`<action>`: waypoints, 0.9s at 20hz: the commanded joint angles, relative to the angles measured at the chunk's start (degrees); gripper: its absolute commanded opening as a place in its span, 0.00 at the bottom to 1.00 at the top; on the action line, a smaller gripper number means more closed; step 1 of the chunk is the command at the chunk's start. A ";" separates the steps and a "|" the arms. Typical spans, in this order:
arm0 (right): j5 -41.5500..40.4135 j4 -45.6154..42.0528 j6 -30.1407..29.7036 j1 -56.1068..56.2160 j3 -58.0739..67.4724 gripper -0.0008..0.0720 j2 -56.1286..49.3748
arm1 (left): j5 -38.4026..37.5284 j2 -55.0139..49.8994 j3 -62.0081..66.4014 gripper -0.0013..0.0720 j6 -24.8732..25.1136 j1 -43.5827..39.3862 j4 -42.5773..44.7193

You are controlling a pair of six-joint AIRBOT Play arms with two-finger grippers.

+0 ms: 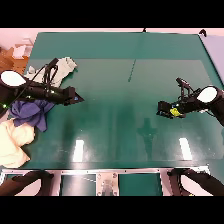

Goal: Fold the shirts.

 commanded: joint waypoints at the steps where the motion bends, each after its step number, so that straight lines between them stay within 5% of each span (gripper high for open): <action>1: 0.02 0.02 0.00 0.02 -0.02 0.03 0.07 | 0.00 0.04 0.02 0.05 0.00 -0.02 0.02; 13: 0.00 0.02 0.00 0.02 -0.02 0.03 0.07 | 0.42 0.04 0.02 0.05 -0.17 -0.02 -0.66; 16: -0.44 0.02 0.00 0.02 -0.02 0.03 0.07 | 5.88 0.04 0.24 0.05 0.46 0.11 -5.18; 18: -2.58 0.00 0.00 0.02 -0.02 0.03 0.04 | 14.14 0.00 1.92 0.05 0.31 1.66 1.31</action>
